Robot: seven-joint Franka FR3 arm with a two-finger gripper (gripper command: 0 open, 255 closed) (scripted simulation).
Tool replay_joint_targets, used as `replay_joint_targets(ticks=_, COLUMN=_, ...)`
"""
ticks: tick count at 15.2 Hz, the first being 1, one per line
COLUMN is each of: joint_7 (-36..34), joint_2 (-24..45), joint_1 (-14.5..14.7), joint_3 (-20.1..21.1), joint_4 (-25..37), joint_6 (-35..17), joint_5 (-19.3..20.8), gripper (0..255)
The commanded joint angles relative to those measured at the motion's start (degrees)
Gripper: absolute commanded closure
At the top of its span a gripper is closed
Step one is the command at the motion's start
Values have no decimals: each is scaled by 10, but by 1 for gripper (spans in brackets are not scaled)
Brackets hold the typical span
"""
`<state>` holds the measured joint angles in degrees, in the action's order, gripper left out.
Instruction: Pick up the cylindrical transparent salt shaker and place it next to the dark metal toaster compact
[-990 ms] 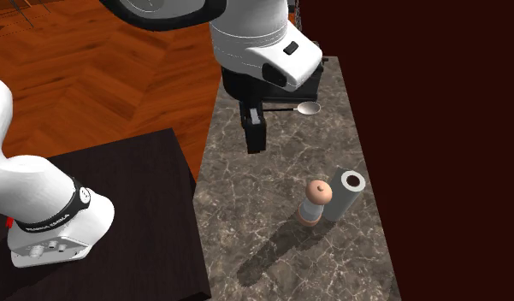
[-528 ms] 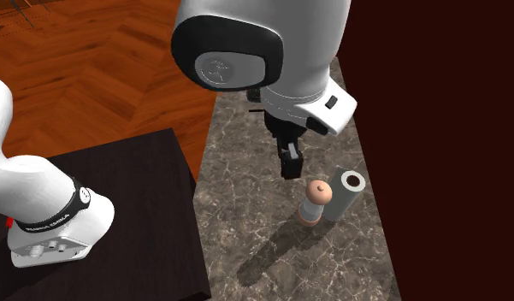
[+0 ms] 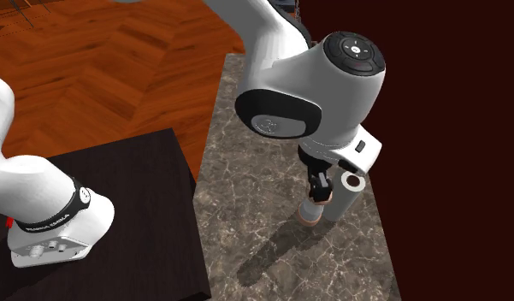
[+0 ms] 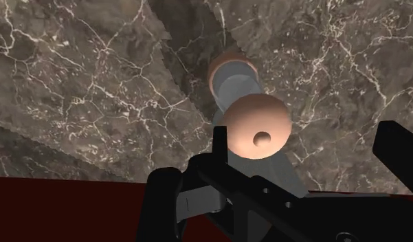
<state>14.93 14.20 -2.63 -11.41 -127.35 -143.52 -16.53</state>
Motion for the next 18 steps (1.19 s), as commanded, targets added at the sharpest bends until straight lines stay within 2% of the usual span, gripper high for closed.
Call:
replay_joint_targets(ticks=1, joint_7=18, joint_2=50, joint_1=-10, joint_3=7, joint_4=41, joint_6=-11, joint_5=-24, gripper=0)
replay_joint_targets(ticks=5, joint_7=42, joint_2=127, joint_1=-31, joint_3=23, joint_4=108, joint_6=-27, joint_5=-55, gripper=0)
replay_joint_targets(ticks=13, joint_7=55, joint_2=179, joint_1=-38, joint_3=40, joint_4=123, joint_6=-63, joint_5=-74, gripper=0)
replay_joint_targets(ticks=18, joint_7=55, joint_2=179, joint_1=-38, joint_3=40, joint_4=123, joint_6=-63, joint_5=-74, gripper=0)
